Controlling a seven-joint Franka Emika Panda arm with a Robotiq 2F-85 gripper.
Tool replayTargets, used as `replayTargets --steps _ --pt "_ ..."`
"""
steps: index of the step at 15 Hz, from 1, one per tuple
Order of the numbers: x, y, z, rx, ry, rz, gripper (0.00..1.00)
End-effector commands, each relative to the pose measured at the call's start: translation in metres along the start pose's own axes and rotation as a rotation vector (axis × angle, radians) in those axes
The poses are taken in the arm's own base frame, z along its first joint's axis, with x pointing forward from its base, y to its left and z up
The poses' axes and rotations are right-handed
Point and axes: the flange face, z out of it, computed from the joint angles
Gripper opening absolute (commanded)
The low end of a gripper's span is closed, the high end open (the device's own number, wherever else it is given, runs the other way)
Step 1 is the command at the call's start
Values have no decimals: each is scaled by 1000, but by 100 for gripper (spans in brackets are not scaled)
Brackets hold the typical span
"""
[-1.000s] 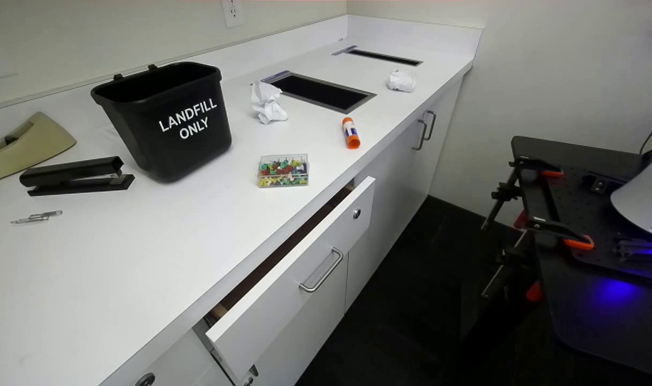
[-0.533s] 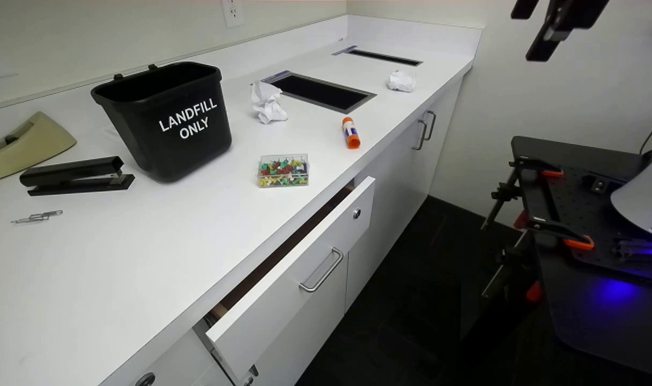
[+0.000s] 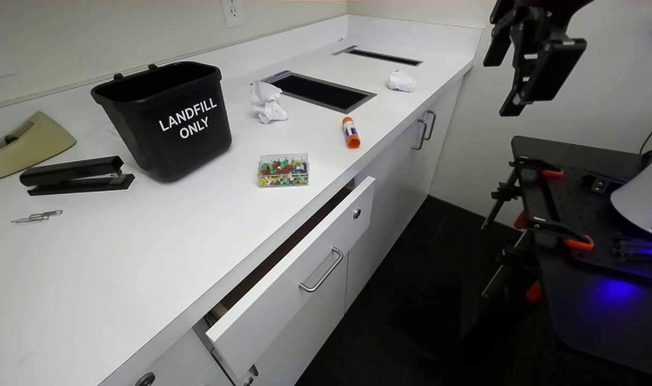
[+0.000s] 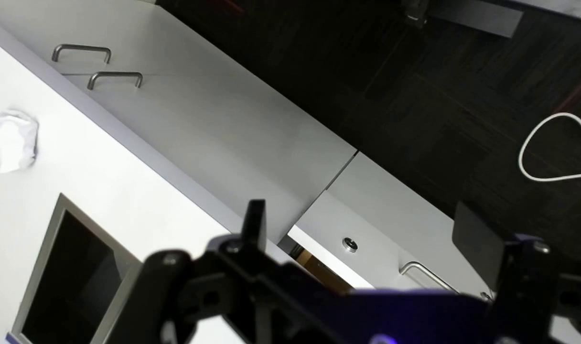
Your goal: Open the first drawer from the right
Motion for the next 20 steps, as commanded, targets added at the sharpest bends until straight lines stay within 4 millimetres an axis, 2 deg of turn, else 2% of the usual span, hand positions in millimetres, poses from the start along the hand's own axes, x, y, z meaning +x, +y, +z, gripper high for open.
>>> replayTargets --steps 1,3,6,15,18,20 --pt "0 0 -1 0 1 0 100" --pt "4 -5 1 -21 12 -8 100" --pt "16 -29 15 -111 40 -87 100" --pt "57 -118 107 -341 84 -233 100" --pt "71 -151 140 -360 68 -292 100" --pt "79 -165 154 -340 53 -330 100"
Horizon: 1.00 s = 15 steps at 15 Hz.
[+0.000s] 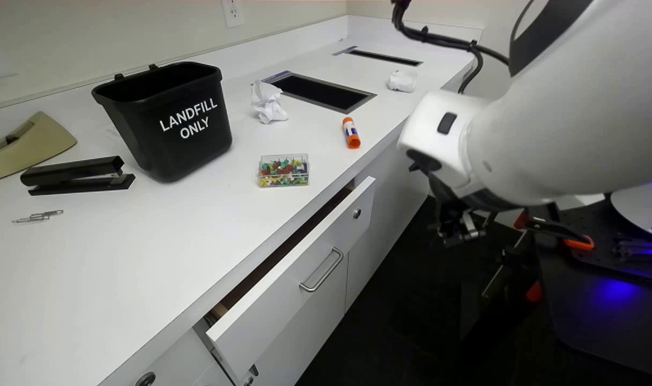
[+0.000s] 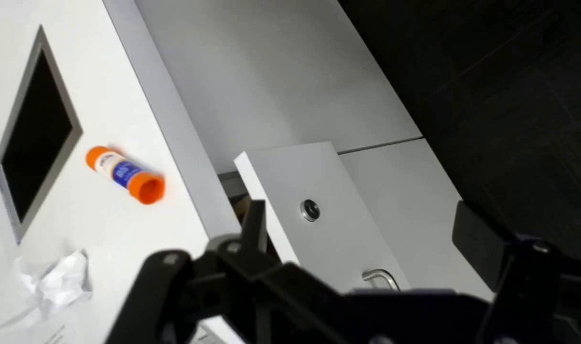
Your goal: Open the first drawer from the right
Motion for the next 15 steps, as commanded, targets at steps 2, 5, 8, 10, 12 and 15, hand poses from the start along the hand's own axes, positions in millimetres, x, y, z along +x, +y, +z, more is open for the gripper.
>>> replayTargets --steps 2,5,8,10,12,15 --pt "13 -18 12 15 -18 -26 100" --pt "25 -27 19 27 -28 -33 100" --pt "27 -26 19 28 -26 -30 100" --pt "31 -36 21 -22 3 -62 100" --pt "37 -52 26 -88 41 -91 100" --pt "49 -87 36 -146 107 -122 100"
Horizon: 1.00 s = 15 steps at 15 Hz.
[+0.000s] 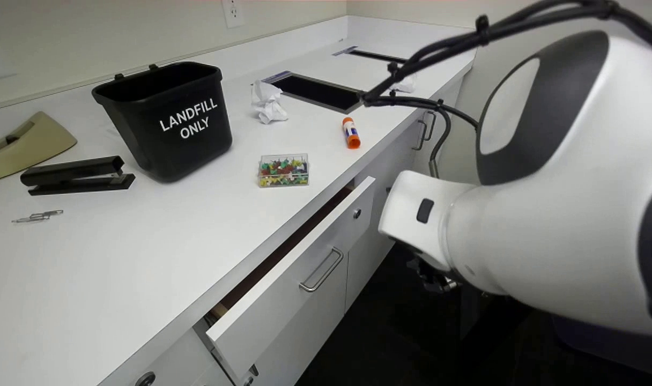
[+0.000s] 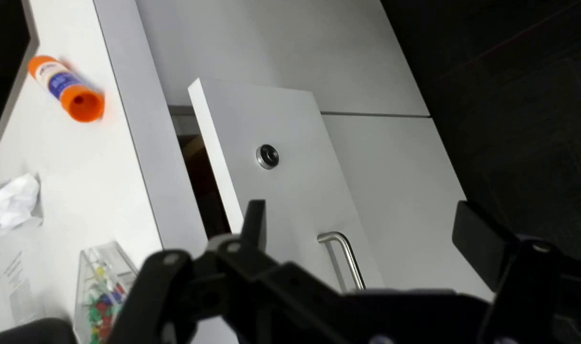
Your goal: Open the first drawer from the right
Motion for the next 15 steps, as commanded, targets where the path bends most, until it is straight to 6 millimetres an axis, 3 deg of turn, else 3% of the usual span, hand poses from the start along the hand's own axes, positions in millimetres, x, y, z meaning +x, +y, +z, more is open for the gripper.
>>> replayTargets --steps 1,8,10,11,15 --pt "24 -40 11 -97 49 -11 100" --pt "51 -99 43 -311 124 50 100" --pt "58 -105 54 -365 123 66 100" --pt "46 -101 47 -307 114 37 100" --pt "47 -108 52 -307 108 33 100"
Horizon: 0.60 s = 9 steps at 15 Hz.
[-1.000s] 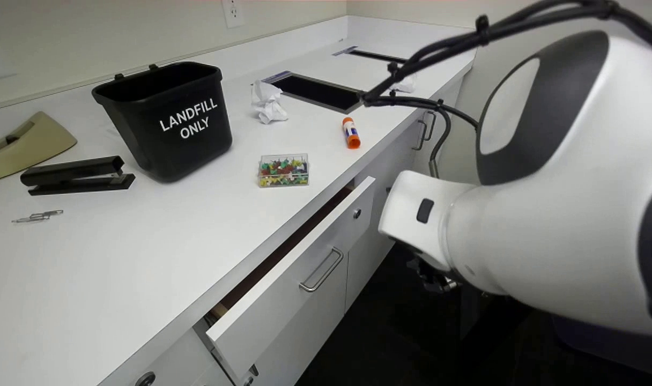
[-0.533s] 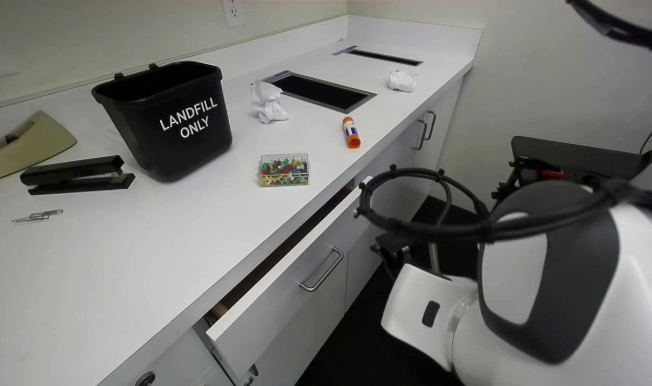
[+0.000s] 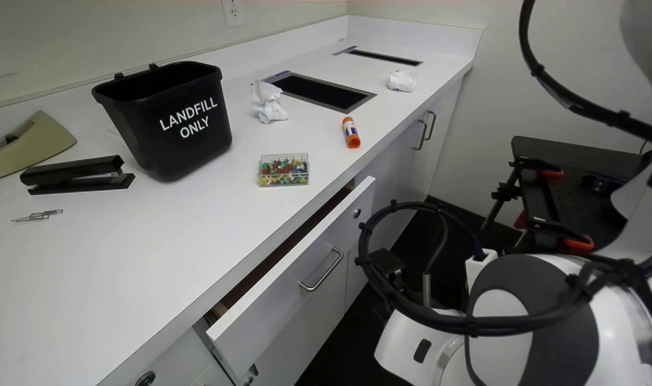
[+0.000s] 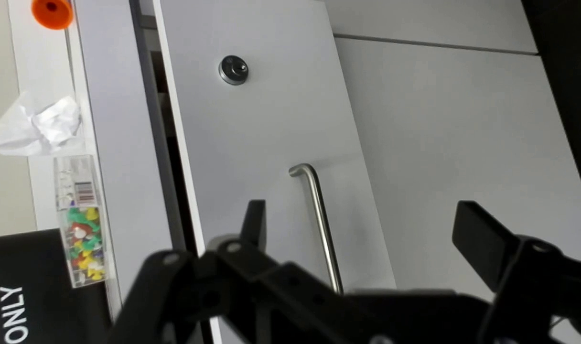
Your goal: Open the first drawer from the right
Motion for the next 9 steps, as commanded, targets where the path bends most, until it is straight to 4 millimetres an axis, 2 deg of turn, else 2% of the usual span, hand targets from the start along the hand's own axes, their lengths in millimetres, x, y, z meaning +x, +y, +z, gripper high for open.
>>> replayTargets --steps 1,3,9 --pt "1 0 0 0 -1 1 100" --pt "2 -3 2 -41 -24 -4 100" --pt "12 -30 23 -235 -11 -54 100"
